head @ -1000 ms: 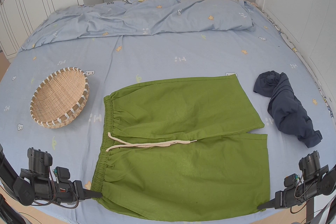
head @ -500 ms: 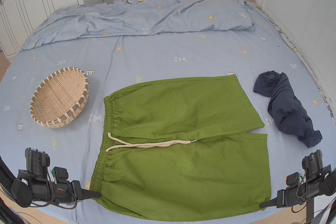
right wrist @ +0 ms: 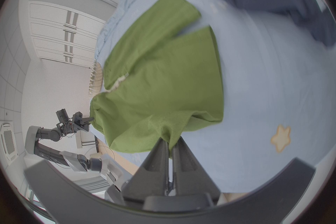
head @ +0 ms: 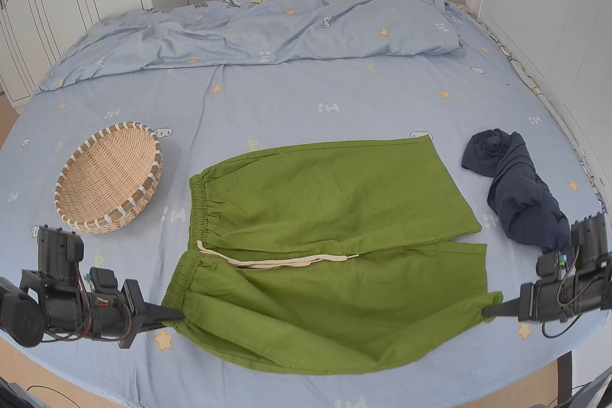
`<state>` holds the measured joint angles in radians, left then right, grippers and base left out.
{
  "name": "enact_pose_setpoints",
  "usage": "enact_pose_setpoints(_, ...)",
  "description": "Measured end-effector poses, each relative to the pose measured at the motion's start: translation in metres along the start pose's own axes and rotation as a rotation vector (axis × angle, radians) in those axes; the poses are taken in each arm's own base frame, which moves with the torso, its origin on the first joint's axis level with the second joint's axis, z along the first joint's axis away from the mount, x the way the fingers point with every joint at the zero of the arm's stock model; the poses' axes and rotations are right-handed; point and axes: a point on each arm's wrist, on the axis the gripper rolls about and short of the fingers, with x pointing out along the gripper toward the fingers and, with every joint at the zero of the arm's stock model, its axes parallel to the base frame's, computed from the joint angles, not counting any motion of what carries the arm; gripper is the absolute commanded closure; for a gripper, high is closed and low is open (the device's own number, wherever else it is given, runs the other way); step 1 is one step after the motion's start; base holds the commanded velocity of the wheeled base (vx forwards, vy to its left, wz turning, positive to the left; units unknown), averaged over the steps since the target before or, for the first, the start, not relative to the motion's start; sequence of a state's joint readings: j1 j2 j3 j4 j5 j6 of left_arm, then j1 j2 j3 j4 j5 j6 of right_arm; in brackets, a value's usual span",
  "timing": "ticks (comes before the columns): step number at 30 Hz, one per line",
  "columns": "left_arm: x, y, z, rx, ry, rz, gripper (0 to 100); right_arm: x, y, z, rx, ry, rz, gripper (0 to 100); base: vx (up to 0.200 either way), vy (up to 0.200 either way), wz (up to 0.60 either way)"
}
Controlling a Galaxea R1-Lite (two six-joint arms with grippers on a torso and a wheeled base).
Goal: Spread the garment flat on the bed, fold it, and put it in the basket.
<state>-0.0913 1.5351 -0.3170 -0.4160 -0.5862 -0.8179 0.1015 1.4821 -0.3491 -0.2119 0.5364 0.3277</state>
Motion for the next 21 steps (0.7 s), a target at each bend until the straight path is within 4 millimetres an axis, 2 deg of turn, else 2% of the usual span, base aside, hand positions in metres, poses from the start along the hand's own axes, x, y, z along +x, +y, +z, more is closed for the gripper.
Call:
enact_pose_setpoints(11,-0.013,-0.065,0.047,0.066,-0.092,-0.062,100,-0.03,0.038,0.072,-0.099,-0.184,0.046,100,0.0,0.0,0.0)
enact_pose_setpoints(15,-0.01,-0.078,0.064,0.08,-0.118,-0.081,100,-0.034,0.044,0.097,-0.118,-0.239,0.051,100,0.0,0.0,0.0)
enact_pose_setpoints(21,-0.004,-0.086,0.085,0.077,-0.139,-0.081,100,-0.034,0.046,0.126,-0.126,-0.282,0.049,100,0.0,0.0,0.0)
